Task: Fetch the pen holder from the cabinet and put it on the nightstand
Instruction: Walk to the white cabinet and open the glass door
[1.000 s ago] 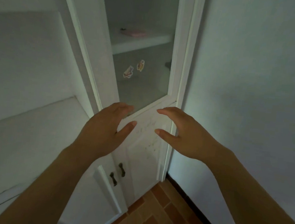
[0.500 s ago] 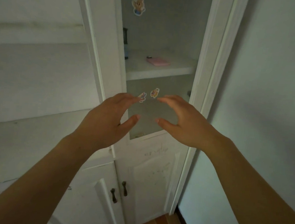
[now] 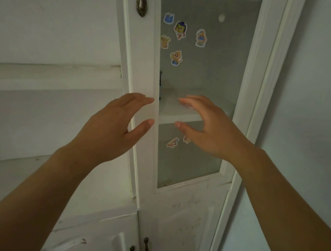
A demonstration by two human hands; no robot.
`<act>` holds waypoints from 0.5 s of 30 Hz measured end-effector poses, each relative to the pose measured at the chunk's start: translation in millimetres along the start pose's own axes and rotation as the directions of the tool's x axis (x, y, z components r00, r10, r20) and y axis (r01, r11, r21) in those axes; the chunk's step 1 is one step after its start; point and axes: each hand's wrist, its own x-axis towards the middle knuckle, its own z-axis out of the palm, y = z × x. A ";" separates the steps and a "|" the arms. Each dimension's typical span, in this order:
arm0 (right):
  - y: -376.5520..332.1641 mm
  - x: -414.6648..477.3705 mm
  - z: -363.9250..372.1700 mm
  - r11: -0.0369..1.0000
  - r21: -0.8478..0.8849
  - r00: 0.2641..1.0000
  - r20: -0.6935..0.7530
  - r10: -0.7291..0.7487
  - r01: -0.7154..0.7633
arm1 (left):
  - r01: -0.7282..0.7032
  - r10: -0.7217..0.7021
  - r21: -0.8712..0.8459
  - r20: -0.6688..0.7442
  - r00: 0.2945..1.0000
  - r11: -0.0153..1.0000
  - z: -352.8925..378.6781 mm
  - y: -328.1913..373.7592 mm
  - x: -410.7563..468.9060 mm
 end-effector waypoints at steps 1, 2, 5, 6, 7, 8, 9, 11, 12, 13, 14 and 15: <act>-2.3 4.8 -1.5 1.000 0.003 1.000 -0.016 -0.013 0.014 | -0.009 0.009 0.005 -0.015 1.000 1.000 -3.2 -1.0 2.4; -5.2 10.0 -2.9 1.000 0.000 0.999 -0.032 -0.030 0.030 | -0.018 0.018 0.010 -0.033 0.999 1.000 -6.9 -3.1 4.9; -12.5 24.0 -6.8 0.997 -0.015 0.993 -0.091 -0.075 0.074 | -0.038 0.042 0.036 -0.090 0.995 0.999 -18.0 -9.4 11.7; -15.1 28.8 -7.5 0.996 -0.003 0.988 -0.126 -0.088 0.088 | -0.037 0.042 0.045 -0.107 0.993 0.998 -22.3 -11.8 14.1; -18.0 33.6 -7.9 0.994 0.009 0.980 -0.168 -0.104 0.107 | -0.035 0.042 0.052 -0.126 0.991 0.998 -26.8 -14.3 16.8; -20.8 38.9 -7.7 0.992 0.011 0.970 -0.209 -0.122 0.127 | -0.036 0.044 0.057 -0.147 0.988 0.998 -31.7 -16.7 19.4; -23.5 44.8 -7.4 0.990 0.003 0.961 -0.241 -0.139 0.144 | -0.037 0.046 0.058 -0.167 0.985 0.998 -36.9 -19.0 22.4; -28.4 56.9 -7.0 0.986 -0.013 0.946 -0.282 -0.163 0.167 | -0.036 0.046 0.055 -0.201 0.979 0.998 -46.3 -24.3 29.5; -30.9 63.1 -7.6 0.985 -0.019 0.941 -0.291 -0.172 0.174 | -0.035 0.045 0.053 -0.213 0.976 0.998 -50.8 -27.2 33.9; -33.2 69.6 -8.4 0.984 -0.026 0.939 -0.294 -0.177 0.177 | -0.037 0.047 0.050 -0.223 0.974 0.998 -54.4 -30.0 38.7; -35.6 76.0 -9.7 0.984 -0.037 0.940 -0.290 -0.180 0.177 | -0.043 0.053 0.049 -0.230 0.972 0.998 -57.6 -32.7 44.2; -38.1 82.4 -11.0 0.984 -0.048 0.942 -0.284 -0.179 0.173 | -0.049 0.060 0.052 -0.235 0.970 0.997 -60.2 -35.2 49.9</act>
